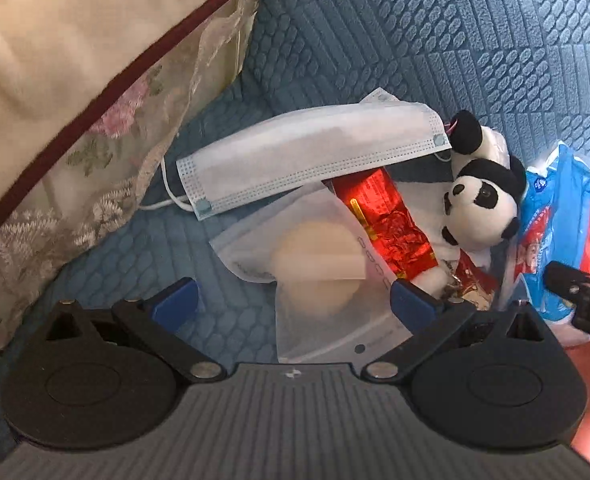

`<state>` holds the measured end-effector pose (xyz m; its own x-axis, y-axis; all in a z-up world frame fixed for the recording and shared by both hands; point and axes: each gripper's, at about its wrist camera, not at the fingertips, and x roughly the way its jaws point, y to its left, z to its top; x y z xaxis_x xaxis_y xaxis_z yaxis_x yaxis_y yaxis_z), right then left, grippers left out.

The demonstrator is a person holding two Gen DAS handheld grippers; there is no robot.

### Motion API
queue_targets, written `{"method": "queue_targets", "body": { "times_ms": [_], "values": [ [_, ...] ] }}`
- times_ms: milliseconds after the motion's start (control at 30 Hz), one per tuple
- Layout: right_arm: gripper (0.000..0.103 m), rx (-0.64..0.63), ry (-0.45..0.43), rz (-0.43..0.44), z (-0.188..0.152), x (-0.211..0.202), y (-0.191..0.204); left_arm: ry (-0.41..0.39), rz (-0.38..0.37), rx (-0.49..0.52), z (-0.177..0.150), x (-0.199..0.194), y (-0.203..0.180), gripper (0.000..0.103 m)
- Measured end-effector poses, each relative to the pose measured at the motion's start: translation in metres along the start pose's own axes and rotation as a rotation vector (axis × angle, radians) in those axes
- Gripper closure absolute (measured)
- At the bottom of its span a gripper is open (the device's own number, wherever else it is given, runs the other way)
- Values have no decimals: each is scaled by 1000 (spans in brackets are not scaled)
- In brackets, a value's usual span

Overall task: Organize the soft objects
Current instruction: 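Grasp the blue wet-wipe packet with the right tool while the left tool grasps the white tissue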

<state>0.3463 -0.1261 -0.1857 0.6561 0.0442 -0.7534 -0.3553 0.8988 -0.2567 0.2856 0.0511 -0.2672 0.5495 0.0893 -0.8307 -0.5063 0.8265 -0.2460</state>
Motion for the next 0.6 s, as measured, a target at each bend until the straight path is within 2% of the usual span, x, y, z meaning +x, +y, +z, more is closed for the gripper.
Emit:
{"method": "queue_targets", "body": {
  "times_ms": [100, 267, 300, 333, 400, 467, 533, 600],
  "values": [
    [17, 6, 25, 1, 2, 10, 2, -7, 11, 20, -2, 2, -3, 1],
    [16, -1, 84, 3, 4, 26, 7, 4, 10, 116, -2, 3, -12, 17],
    [21, -9, 91, 16, 5, 27, 9, 5, 21, 142, -2, 3, -16, 20],
    [31, -12, 106, 35, 6, 29, 10, 4, 40, 170, -3, 4, -19, 24],
    [36, 2, 136, 51, 8, 35, 10, 2, 64, 208, -5, 4, -23, 32],
    [58, 12, 155, 65, 9, 39, 10, -1, 58, 223, -4, 4, -25, 41],
    [69, 33, 168, 94, 8, 39, 11, -9, 69, 233, -3, 5, -23, 52],
    [76, 36, 173, 103, 7, 39, 13, -20, 87, 249, -4, 5, -21, 54]
  ]
}}
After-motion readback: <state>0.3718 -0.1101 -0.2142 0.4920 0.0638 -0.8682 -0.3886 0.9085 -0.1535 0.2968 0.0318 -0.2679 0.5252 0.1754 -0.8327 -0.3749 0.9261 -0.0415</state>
